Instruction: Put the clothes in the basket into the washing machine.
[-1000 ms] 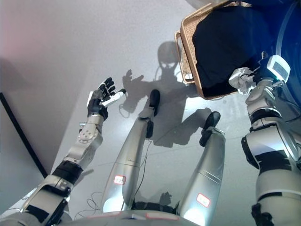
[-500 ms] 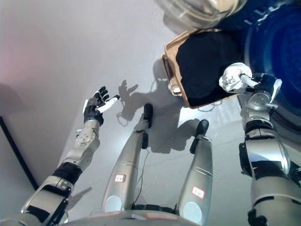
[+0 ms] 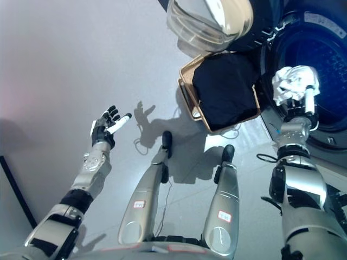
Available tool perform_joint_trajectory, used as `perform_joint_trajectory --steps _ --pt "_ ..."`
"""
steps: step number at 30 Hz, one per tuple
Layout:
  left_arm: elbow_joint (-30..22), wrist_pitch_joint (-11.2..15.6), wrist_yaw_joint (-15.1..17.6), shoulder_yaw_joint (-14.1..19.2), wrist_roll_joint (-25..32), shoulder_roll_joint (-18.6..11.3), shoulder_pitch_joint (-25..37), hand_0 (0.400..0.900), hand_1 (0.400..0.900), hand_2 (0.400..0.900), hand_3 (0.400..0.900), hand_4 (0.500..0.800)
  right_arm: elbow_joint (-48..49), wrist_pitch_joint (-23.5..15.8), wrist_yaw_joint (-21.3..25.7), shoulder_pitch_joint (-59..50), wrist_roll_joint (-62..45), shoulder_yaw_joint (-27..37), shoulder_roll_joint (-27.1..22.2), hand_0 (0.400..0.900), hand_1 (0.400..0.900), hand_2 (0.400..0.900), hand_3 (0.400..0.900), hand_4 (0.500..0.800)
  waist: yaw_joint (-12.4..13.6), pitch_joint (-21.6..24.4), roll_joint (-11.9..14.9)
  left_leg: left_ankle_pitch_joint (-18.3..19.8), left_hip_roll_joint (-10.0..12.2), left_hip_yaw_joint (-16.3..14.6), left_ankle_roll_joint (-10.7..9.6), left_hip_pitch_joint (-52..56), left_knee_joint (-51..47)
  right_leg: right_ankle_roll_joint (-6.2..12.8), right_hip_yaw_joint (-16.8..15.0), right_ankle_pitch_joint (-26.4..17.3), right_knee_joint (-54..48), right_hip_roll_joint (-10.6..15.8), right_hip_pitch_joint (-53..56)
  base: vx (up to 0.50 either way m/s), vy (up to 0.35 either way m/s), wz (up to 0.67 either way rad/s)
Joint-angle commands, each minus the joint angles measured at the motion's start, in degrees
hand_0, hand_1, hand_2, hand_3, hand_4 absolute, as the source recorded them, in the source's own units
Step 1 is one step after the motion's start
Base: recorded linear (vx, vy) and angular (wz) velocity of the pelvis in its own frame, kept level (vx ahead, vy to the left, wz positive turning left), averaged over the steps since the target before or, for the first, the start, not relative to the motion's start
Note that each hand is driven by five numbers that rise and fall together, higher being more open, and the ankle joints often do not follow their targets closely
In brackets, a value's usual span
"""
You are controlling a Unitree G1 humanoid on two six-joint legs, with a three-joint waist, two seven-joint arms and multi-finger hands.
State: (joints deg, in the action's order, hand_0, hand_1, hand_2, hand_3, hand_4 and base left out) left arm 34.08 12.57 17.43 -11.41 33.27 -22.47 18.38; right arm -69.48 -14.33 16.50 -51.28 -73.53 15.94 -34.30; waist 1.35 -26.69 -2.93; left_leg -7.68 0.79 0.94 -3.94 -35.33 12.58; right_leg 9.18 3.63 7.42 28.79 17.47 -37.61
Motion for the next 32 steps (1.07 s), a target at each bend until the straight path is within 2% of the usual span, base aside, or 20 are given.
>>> perform_joint_trajectory --steps 1,6,7,13,19,32 --pt "1.38 2.69 0.13 3.30 0.92 0.48 -2.25 0.900 0.900 0.900 0.900 0.800 0.94 -7.83 0.00 -0.63 -2.68 0.04 -9.28 0.400 0.400 0.400 0.400 0.500 -0.09 7.33 -1.86 6.03 1.86 2.64 -4.22 1.25 1.96 0.06 -0.51 -6.97 -6.90 0.13 1.85 0.03 -0.012 -0.02" --pt "-0.67 3.02 -0.74 3.13 1.10 0.58 -4.50 0.900 0.900 0.900 0.900 0.800 3.21 -9.29 0.13 -4.38 -2.89 -0.74 -14.63 0.400 0.400 0.400 0.400 0.500 -0.10 8.46 -2.43 4.05 2.49 2.61 -4.94 2.94 -1.94 0.18 -0.68 -6.59 -7.07 -0.21 1.71 0.01 -0.001 0.00" --pt "-1.03 3.06 -0.78 2.99 0.96 0.51 -4.72 0.900 0.900 0.900 0.900 0.800 3.65 -9.19 -0.19 -4.47 -2.61 -1.28 -15.12 0.900 0.900 0.900 0.900 0.800 -0.15 8.52 -2.33 3.73 2.58 2.61 -5.07 3.12 -2.48 0.20 -0.68 -6.57 -7.06 -0.28 1.62 -0.01 -0.007 -0.03" --pt "-0.28 2.73 -1.15 2.27 1.11 1.21 -4.29 0.900 0.900 0.900 0.900 0.800 2.63 -8.35 -2.07 -3.48 -3.13 -2.86 -13.73 0.900 0.900 0.900 0.900 0.800 -0.37 8.47 -2.21 2.35 2.91 2.68 -5.20 3.04 -3.41 -0.03 -0.68 -7.04 -6.79 -0.83 0.83 -0.01 -0.020 0.01" --pt "-0.41 2.85 -1.53 2.43 1.01 1.22 -4.80 0.900 0.900 0.900 0.900 0.800 -1.04 -6.86 -2.45 -3.11 -1.90 -3.22 -12.31 0.900 0.900 0.900 0.900 0.800 -0.17 8.87 -2.71 3.21 2.79 2.53 -5.11 3.09 -2.84 0.00 -0.88 -6.58 -6.26 -0.74 0.85 0.00 0.000 0.00" --pt "-0.77 2.79 -2.12 1.51 0.04 0.92 -4.27 0.900 0.900 0.900 0.900 0.800 -1.90 -5.62 -3.04 -3.78 -0.64 -4.51 -11.80 0.900 0.900 0.900 0.900 0.800 -0.27 8.98 -2.48 3.71 2.52 2.07 -4.56 2.68 -2.21 0.20 -1.31 -7.60 -7.55 -0.56 1.17 0.00 0.008 -0.01"
